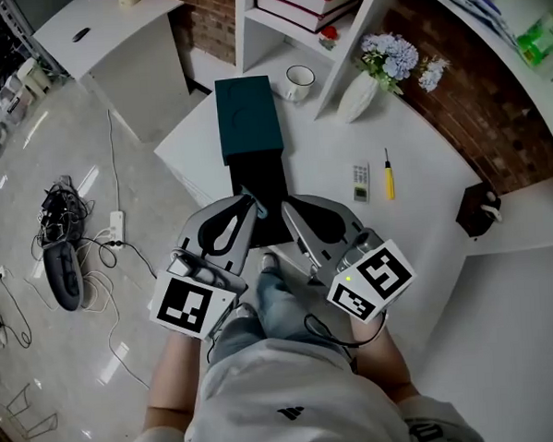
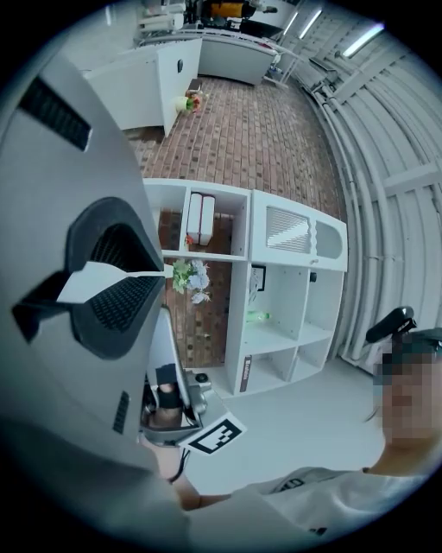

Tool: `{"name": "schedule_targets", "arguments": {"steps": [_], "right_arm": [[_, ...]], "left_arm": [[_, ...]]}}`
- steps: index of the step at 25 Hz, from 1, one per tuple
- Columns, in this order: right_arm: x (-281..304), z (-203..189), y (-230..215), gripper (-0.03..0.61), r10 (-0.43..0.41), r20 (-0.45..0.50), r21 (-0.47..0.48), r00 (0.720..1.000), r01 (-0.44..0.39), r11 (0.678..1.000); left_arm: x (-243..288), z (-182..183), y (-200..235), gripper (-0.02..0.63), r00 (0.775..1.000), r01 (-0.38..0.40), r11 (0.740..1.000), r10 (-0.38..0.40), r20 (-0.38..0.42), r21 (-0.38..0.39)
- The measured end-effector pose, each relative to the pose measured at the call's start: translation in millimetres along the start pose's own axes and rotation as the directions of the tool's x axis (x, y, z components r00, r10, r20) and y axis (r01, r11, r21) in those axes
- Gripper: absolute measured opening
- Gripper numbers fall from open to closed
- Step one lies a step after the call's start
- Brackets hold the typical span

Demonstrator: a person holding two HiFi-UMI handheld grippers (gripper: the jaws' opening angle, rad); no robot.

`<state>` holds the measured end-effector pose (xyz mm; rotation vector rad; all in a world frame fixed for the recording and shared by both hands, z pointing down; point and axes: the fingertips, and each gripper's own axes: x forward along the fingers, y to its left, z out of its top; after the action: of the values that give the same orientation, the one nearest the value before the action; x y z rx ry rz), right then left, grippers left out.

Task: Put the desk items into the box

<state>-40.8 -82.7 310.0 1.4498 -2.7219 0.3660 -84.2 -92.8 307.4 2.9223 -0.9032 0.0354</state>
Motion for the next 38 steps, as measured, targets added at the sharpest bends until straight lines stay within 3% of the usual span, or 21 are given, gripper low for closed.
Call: {"name": "schedule_targets", "arguments": {"steps": [12, 25, 31, 38], "right_arm": [[-27, 17, 12, 0.006, -0.013, 0.076, -0.024, 0.997, 0.015, 1.000], [-42, 17, 17, 0.006, -0.020, 0.097, -0.013, 0.995, 0.022, 1.000], [-45, 16, 22, 0.006, -0.013, 0.098, -0.015, 0.995, 0.015, 1.000], [-46, 18, 26, 0.007, -0.005, 0.101, -0.025, 0.995, 0.007, 1.000]], "left_arm": [[1, 7, -16, 0.014, 1.000, 0.023, 0.999, -0.023, -0.006, 0.045], [-3, 10, -37, 0.012, 0.998, 0.057, 0.996, -0.056, -0.013, 0.074], [-8, 14, -41, 0.012, 0.998, 0.063, 0.998, -0.064, 0.017, 0.025], [-12, 17, -45, 0.012, 0.998, 0.062, 0.997, -0.063, 0.025, 0.043]]}}
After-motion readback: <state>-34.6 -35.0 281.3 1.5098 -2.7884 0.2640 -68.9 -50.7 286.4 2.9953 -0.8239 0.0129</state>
